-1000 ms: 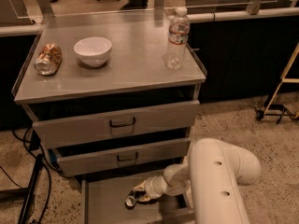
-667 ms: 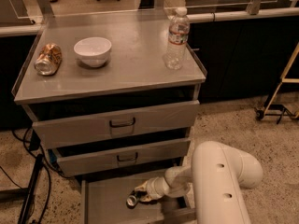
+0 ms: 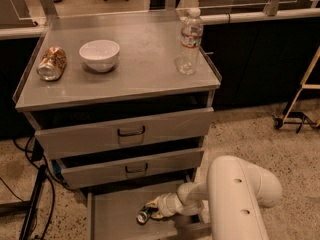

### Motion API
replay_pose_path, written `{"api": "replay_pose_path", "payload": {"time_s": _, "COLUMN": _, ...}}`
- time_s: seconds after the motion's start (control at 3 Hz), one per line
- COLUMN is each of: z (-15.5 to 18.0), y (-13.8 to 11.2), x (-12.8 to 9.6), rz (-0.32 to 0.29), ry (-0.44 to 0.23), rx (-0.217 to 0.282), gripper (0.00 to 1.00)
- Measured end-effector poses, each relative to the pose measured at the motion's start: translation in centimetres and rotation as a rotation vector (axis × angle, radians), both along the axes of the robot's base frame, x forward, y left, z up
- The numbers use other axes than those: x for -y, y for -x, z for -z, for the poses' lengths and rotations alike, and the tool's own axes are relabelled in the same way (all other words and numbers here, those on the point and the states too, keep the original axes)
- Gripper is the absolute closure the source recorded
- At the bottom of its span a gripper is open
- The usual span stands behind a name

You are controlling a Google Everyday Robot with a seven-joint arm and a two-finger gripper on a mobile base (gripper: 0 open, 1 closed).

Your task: Place redbull can into bottom drawer

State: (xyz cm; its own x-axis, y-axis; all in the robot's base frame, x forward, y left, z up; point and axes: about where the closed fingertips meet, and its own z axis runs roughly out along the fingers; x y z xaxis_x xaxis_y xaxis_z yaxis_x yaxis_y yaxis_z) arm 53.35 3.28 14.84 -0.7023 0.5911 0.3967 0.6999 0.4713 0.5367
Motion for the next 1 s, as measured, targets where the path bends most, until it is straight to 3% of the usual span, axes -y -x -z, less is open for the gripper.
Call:
{"api": "replay_pose_path", "payload": {"time_s": 0.33, "z": 1.3, "y": 0.8, "x": 0.4, "rz": -0.015, "ry": 0.022, "rx": -0.027, "gripper": 1.00}}
{"api": "replay_pose_path", "payload": {"time_s": 0.67, "z": 3.3, "y": 1.7, "x": 1.3, "rz": -0.034, "ry": 0.054, "rx": -0.089, "gripper": 1.00}}
{"api": "replay_pose_path", "payload": {"time_s": 1.0, "z": 3.5, "y": 1.9, "x": 1.5, "rz": -0.037, "ry": 0.058, "rx": -0.098, "gripper": 0.90}}
